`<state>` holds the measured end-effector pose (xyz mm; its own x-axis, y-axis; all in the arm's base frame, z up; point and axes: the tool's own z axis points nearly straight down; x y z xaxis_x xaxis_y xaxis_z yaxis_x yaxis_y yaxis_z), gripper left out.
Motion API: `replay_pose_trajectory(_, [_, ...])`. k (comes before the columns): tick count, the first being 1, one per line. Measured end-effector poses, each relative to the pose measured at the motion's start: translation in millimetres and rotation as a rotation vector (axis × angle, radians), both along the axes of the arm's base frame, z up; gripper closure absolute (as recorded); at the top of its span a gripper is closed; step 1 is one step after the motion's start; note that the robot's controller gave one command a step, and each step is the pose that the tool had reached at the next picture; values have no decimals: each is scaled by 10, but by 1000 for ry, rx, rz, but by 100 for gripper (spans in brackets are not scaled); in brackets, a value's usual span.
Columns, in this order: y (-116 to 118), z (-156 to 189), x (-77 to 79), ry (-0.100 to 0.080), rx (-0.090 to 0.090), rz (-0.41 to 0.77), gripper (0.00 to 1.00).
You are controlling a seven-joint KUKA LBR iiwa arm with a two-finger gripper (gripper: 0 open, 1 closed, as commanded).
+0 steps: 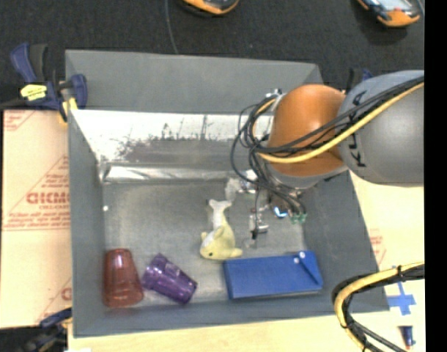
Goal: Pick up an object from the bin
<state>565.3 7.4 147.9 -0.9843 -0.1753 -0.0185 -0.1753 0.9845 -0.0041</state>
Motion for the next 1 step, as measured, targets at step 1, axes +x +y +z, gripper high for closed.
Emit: replay_pose_trajectory(1, [796, 85, -157, 11, 1, -34, 0])
